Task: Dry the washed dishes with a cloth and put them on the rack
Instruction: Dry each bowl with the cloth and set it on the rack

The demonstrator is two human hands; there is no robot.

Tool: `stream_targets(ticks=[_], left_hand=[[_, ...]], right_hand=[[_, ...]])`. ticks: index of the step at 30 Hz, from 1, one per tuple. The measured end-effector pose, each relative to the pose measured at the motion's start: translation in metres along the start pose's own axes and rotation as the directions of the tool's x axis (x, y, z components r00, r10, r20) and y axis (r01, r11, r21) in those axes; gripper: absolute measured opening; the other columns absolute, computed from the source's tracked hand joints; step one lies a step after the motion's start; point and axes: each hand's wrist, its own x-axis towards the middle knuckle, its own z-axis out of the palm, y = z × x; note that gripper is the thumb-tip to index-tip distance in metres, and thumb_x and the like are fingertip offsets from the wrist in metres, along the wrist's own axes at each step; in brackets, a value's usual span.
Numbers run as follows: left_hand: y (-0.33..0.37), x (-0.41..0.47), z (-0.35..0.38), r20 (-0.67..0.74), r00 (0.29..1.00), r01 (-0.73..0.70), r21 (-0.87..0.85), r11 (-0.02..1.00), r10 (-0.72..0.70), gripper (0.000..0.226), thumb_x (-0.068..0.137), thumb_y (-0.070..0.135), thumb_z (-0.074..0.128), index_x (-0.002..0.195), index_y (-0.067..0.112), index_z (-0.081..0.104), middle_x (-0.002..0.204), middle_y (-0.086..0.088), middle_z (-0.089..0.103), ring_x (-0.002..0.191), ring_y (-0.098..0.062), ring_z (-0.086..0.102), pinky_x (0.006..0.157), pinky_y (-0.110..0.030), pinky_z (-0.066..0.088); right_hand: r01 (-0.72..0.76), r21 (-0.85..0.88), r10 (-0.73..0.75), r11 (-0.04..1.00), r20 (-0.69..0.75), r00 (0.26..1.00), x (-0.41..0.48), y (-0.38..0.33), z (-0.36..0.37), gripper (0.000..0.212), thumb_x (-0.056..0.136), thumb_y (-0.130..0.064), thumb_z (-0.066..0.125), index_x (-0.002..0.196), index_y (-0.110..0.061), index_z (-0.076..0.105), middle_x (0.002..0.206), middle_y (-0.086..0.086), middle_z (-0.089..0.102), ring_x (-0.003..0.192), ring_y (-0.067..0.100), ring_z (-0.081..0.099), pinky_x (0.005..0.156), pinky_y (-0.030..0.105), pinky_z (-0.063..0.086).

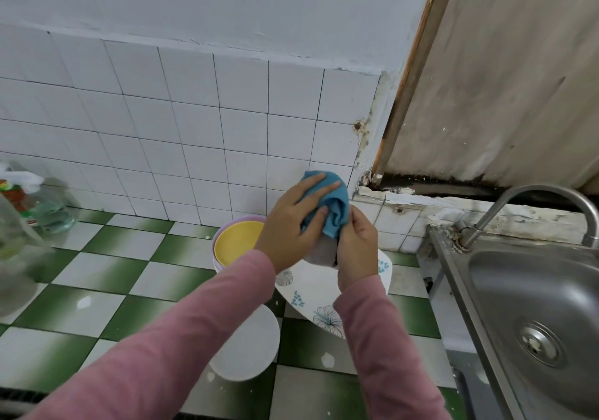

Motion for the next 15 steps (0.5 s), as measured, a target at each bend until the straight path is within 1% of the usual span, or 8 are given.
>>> stream_targets(ticks=[2,4,5,9,11,12,13,15], left_hand=[[-0.004,0.007,-0.001,-0.023,0.965,0.253,-0.172,0.952,-0.26,0.038,0.099,0.028,0.044,0.135,0.027,0.055,0.141,0.005,0.052,0.13,-0.011,0.048,0.113,-0.036,0.038],[-0.003,0.012,-0.003,-0.031,0.914,0.39,-0.207,0.897,-0.404,0.037,0.099,0.028,0.044,0.132,0.022,0.058,0.135,0.005,0.058,0.124,-0.011,0.052,0.11,-0.039,0.041],[-0.001,0.011,-0.004,-0.044,0.923,0.371,-0.165,0.914,-0.382,0.038,0.099,0.028,0.043,0.132,0.021,0.059,0.135,0.006,0.057,0.124,-0.009,0.052,0.11,-0.036,0.041],[0.006,0.003,-0.003,-0.068,0.996,0.057,0.038,0.998,-0.054,0.04,0.096,0.026,0.047,0.133,0.031,0.059,0.142,0.008,0.051,0.131,-0.007,0.047,0.111,-0.019,0.035],[0.006,0.005,-0.002,-0.047,0.984,0.163,-0.117,0.98,-0.169,0.037,0.095,0.025,0.049,0.127,0.042,0.059,0.137,0.013,0.055,0.128,-0.005,0.05,0.109,-0.019,0.037],[0.006,0.009,-0.003,-0.037,0.949,0.294,-0.249,0.923,-0.312,0.033,0.095,0.026,0.051,0.12,0.044,0.062,0.129,0.013,0.061,0.122,-0.006,0.055,0.105,-0.023,0.043],[0.004,0.013,-0.005,-0.002,0.88,0.436,-0.394,0.809,-0.475,0.025,0.095,0.028,0.051,0.111,0.04,0.066,0.117,0.011,0.068,0.112,-0.01,0.061,0.096,-0.028,0.049],[-0.002,0.017,-0.009,0.151,0.671,0.649,-0.593,0.477,-0.726,0.024,0.096,0.036,0.051,0.104,0.024,0.07,0.098,0.0,0.074,0.094,-0.02,0.065,0.079,-0.034,0.055]], right_hand=[[0.033,-0.023,-0.033,0.999,0.018,0.999,-0.001,0.001,-0.001,0.034,0.105,-0.015,0.044,0.081,-0.02,0.067,0.084,0.005,0.066,0.084,0.022,0.058,0.08,0.04,0.05],[0.039,-0.035,-0.039,0.999,0.018,0.999,-0.003,0.003,-0.001,0.034,0.106,-0.02,0.044,0.08,-0.019,0.066,0.082,0.004,0.065,0.081,0.021,0.057,0.077,0.037,0.048],[0.026,-0.029,-0.026,0.999,0.011,1.0,-0.003,0.004,-0.002,0.034,0.106,-0.02,0.044,0.081,-0.019,0.067,0.082,0.003,0.065,0.081,0.02,0.057,0.076,0.036,0.048],[-0.003,0.038,0.002,0.999,0.027,1.0,0.002,0.002,-0.003,0.032,0.104,-0.011,0.045,0.087,-0.021,0.07,0.088,0.004,0.069,0.087,0.02,0.061,0.083,0.04,0.052],[0.028,-0.038,-0.027,0.999,0.038,0.999,0.006,0.003,-0.005,0.031,0.104,-0.012,0.047,0.081,-0.016,0.068,0.083,0.01,0.066,0.083,0.022,0.058,0.08,0.04,0.049],[0.046,-0.076,-0.043,0.996,0.047,0.998,0.006,0.002,-0.006,0.032,0.104,-0.017,0.048,0.076,-0.012,0.065,0.079,0.015,0.061,0.08,0.022,0.054,0.076,0.038,0.046],[0.054,-0.093,-0.049,0.994,0.055,0.997,0.006,0.001,-0.009,0.035,0.102,-0.024,0.049,0.073,-0.008,0.06,0.075,0.017,0.055,0.076,0.021,0.049,0.072,0.035,0.042],[0.028,-0.072,-0.026,0.997,0.028,0.999,0.006,-0.003,-0.014,0.04,0.101,-0.031,0.05,0.067,-0.01,0.052,0.066,0.007,0.047,0.067,0.017,0.042,0.061,0.025,0.035]])
